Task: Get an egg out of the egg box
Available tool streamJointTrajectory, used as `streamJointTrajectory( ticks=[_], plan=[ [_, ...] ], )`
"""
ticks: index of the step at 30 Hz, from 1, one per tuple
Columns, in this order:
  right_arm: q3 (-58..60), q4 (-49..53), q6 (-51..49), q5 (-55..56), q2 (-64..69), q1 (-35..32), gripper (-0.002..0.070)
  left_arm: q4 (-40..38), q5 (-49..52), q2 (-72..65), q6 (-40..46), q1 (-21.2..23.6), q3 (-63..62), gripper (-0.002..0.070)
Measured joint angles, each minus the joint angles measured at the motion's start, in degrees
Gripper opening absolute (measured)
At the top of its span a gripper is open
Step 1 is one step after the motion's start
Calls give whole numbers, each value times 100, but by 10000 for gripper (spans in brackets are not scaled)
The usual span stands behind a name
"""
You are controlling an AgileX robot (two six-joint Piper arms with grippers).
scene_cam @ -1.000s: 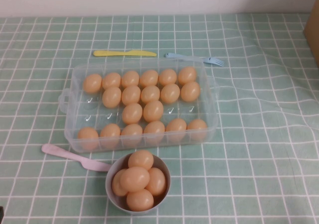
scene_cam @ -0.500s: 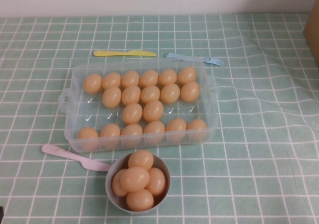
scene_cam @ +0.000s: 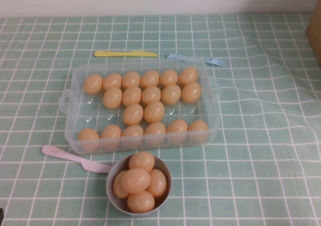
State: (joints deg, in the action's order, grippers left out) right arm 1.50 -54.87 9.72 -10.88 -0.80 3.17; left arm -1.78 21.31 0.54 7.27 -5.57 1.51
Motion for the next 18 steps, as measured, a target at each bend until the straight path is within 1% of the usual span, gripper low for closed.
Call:
streamJointTrajectory(
  ticks=[4, 7, 9, 18],
  plan=[
    [-58, -272, 12, -94, 0, 0, -17, 0, 0, 0, 0, 0, 0, -3],
    [-430, -195, 19, -554, 58, 0, -17, 0, 0, 0, 0, 0, 0, -3],
    [-825, 1, 26, -981, 331, 0, -17, 0, 0, 0, 0, 0, 0, -3],
    [-2628, 1358, 56, -3599, 3081, 0, -17, 0, 0, 0, 0, 0, 0, -3]
  ],
)
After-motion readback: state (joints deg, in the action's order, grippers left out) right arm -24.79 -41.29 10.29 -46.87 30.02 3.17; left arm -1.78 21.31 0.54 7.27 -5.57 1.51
